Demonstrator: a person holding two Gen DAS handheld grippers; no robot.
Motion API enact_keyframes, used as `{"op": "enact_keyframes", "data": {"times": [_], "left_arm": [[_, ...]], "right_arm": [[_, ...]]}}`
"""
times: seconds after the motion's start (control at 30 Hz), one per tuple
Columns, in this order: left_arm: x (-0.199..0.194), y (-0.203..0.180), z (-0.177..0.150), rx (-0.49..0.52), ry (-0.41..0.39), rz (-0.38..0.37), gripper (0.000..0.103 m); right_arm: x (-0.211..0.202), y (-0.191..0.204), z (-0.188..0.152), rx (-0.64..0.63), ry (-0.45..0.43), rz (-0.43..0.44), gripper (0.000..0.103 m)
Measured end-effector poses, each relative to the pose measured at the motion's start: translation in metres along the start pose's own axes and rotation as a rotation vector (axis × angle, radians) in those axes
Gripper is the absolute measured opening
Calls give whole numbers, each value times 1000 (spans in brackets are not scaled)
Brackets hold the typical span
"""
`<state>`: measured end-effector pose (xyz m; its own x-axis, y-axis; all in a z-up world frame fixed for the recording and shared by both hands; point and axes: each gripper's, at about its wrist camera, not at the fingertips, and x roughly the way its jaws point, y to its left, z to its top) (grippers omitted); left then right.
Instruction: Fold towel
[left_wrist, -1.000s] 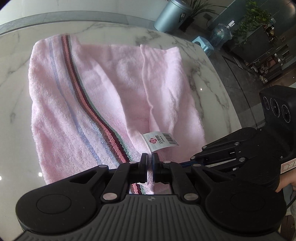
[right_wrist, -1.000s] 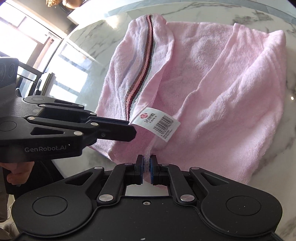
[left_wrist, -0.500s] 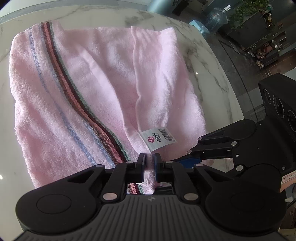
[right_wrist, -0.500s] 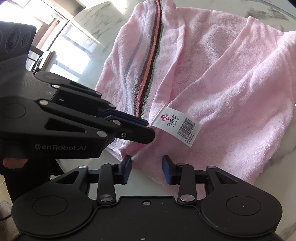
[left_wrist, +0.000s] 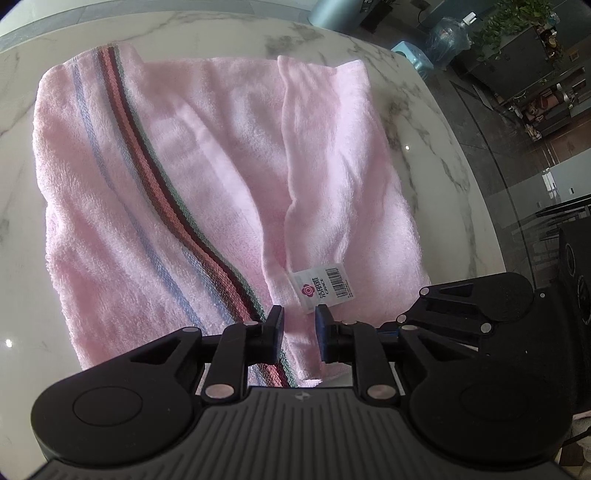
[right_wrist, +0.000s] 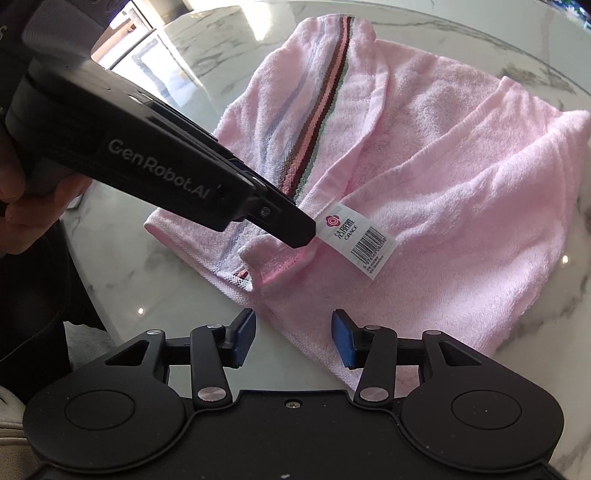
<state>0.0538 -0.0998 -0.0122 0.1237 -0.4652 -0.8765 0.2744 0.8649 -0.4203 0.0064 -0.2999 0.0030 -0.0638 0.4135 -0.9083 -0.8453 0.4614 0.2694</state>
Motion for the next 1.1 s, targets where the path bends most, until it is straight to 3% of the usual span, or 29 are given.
{"op": "enact_keyframes", "data": {"times": [0.1,0.17,0.3,0.47,0.67,0.8,0.93,1.1], "left_arm": [[-5,0,1,-4,-11,2,17],[-8,0,2,2,-14,14,17],[-11,1,4,-2,-12,10,17],[-8,3,6,-16,-1,-1,17],[-12,5,7,-30,3,4,17],[-18,8,8,-32,-3,18,17],[-19,7,7,-31,-11,10,17],[-16,3,7,-8,-6,24,17]], "right_arm": [[5,8,7,-9,-21,0,39],[7,7,8,11,-25,-20,16],[5,0,6,44,-38,-27,6],[-12,-7,1,46,-67,-11,6],[-28,-2,4,61,-119,75,5],[-32,0,4,3,-109,10,7],[-14,7,-2,-45,-90,-59,26],[-3,17,-5,-91,-75,-77,28]]}}
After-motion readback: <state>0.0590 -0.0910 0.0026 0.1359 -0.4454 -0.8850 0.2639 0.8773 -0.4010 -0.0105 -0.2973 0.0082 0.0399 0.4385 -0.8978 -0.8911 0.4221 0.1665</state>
